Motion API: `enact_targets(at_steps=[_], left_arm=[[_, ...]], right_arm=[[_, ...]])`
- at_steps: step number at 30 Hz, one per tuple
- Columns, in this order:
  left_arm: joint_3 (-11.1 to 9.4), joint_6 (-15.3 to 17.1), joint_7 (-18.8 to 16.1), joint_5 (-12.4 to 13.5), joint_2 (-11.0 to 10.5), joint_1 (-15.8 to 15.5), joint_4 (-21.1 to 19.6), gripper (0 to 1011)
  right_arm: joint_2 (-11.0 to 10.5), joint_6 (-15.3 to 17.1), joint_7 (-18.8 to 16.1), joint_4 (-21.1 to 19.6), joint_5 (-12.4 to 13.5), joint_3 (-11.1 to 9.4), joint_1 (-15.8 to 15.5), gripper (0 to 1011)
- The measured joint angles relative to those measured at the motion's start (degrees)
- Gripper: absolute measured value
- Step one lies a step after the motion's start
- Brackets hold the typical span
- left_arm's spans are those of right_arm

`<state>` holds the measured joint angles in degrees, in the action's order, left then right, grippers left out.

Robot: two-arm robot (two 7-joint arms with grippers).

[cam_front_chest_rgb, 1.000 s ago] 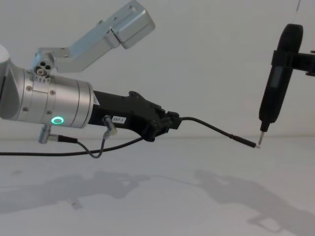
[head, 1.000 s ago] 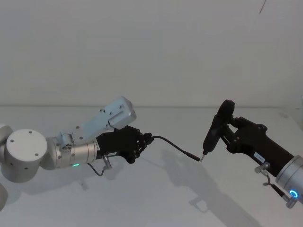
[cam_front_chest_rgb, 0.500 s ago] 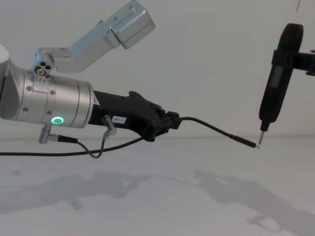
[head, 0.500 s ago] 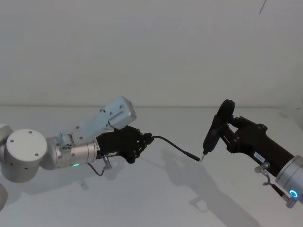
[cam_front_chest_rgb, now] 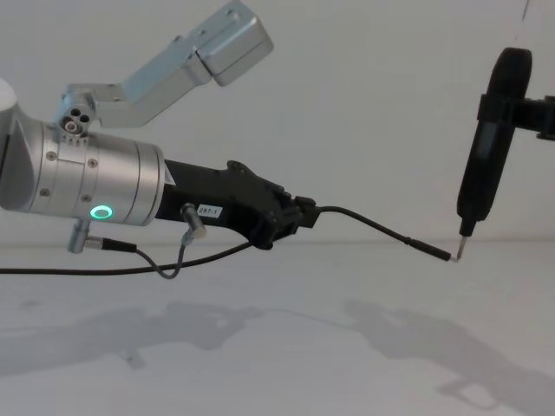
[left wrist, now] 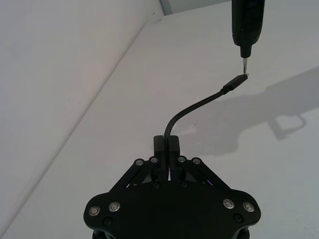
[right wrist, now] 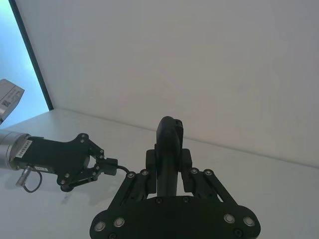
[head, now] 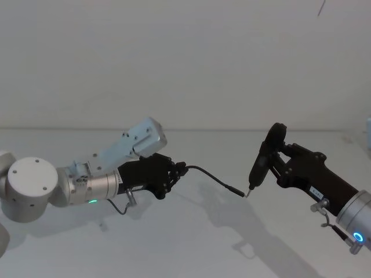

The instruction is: Pick up the data cable with the one hand.

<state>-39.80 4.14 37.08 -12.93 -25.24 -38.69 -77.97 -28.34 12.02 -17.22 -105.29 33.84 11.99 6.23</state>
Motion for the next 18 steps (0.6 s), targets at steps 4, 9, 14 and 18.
enact_targets(at_steps=[4, 9, 14, 18], left_arm=[[0.0, 0.0, 0.0, 0.0, 0.0, 0.0, 0.0, 48], [0.0, 0.0, 0.0, 0.0, 0.0, 0.0, 0.0, 48], [0.0, 0.0, 0.0, 0.0, 0.0, 0.0, 0.0, 48], [0.0, 0.0, 0.0, 0.0, 0.0, 0.0, 0.0, 48]], right_arm=[[-0.2, -0.09, 0.16, 0.02, 0.02, 0.19, 0.01, 279], [-0.34, -0.12, 0.31, 0.02, 0.04, 0.29, 0.01, 279], [-0.45, -0.15, 0.37, 0.02, 0.07, 0.38, 0.02, 279], [-0.51, -0.17, 0.42, 0.02, 0.11, 0.43, 0.02, 279]])
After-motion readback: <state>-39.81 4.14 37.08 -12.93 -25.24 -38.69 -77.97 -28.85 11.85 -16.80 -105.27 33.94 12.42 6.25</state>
